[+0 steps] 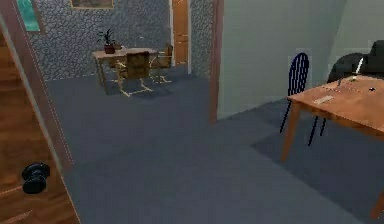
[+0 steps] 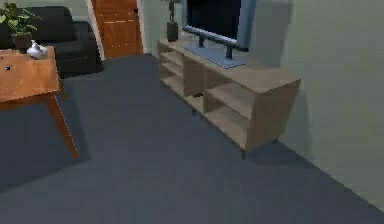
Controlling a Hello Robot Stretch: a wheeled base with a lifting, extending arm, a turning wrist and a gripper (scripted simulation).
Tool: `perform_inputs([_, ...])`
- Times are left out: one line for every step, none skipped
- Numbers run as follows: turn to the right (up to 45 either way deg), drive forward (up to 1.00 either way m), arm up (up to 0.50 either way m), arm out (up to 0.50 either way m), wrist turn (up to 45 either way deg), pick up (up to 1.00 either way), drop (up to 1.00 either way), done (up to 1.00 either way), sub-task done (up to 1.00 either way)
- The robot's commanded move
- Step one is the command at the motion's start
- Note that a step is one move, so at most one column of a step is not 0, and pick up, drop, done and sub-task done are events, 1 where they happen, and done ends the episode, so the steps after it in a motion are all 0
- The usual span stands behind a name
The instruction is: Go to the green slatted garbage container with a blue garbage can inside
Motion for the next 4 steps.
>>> perform_inputs([0.0,1.0,0.0,0.0,0.0,0.0,0.0,0.0,0.0])
perform_inputs([0.0,1.0,0.0,0.0,0.0,0.0,0.0,0.0,0.0])
perform_inputs([-3.0,0.0,0.0,0.0,0.0,0.0,0.0,0.0,0.0])
perform_inputs([0.0,0.9,0.0,0.0,0.0,0.0,0.0,0.0,0.0])
